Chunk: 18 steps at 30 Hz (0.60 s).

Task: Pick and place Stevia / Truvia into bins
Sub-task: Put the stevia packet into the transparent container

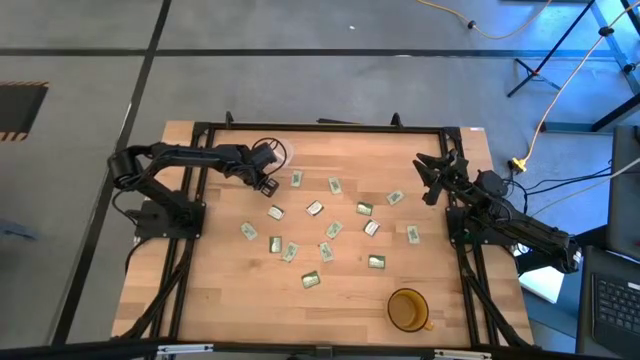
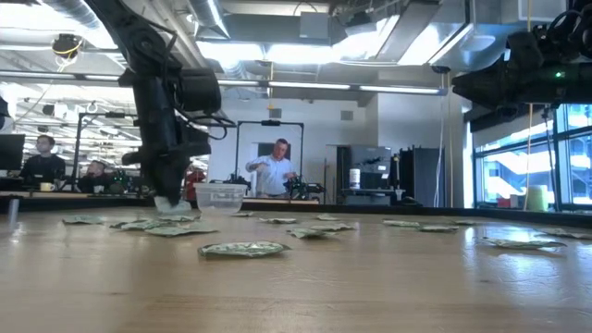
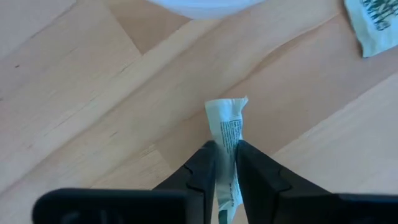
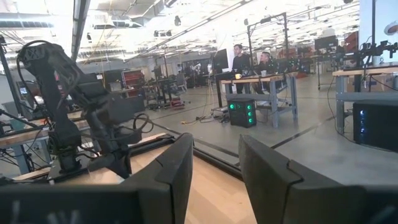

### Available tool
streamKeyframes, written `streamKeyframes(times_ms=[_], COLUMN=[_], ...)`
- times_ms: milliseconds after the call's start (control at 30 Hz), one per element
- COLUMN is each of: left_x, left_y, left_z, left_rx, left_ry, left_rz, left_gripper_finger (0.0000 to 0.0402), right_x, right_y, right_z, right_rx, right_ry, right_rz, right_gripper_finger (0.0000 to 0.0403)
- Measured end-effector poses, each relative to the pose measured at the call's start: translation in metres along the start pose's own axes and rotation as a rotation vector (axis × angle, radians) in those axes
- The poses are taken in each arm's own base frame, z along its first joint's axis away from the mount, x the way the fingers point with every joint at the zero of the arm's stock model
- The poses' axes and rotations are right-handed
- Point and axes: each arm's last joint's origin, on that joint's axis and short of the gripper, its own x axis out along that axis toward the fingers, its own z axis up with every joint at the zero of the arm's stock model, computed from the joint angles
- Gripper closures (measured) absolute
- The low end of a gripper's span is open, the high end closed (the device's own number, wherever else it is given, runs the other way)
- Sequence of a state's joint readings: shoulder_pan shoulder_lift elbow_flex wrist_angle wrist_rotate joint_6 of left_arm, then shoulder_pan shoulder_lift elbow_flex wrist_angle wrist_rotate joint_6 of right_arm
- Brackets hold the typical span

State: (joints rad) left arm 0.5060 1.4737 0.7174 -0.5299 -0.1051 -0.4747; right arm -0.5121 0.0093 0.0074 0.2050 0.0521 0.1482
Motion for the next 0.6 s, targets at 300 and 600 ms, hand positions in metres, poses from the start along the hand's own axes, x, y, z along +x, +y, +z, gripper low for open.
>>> streamKeyframes(times_ms=[300, 600], left_x=[-0.001, -0.022], left_y=[0.000, 0.006], left_z=[0.001, 0.011], left_rx=[0.016, 0.004], left_ry=[-0.011, -0.140], left_rz=[-0.004, -0.053], left_gripper_finger=[0.0380, 0.0398], right_x=[0.000, 0.000], right_y=[0.000, 0.000], right_z=[0.000, 0.000], right_rx=[0.000, 0.000], right_ry=[0.000, 0.000], right_rz=[0.000, 0.000], right_gripper_finger=[0.0269, 0.0269])
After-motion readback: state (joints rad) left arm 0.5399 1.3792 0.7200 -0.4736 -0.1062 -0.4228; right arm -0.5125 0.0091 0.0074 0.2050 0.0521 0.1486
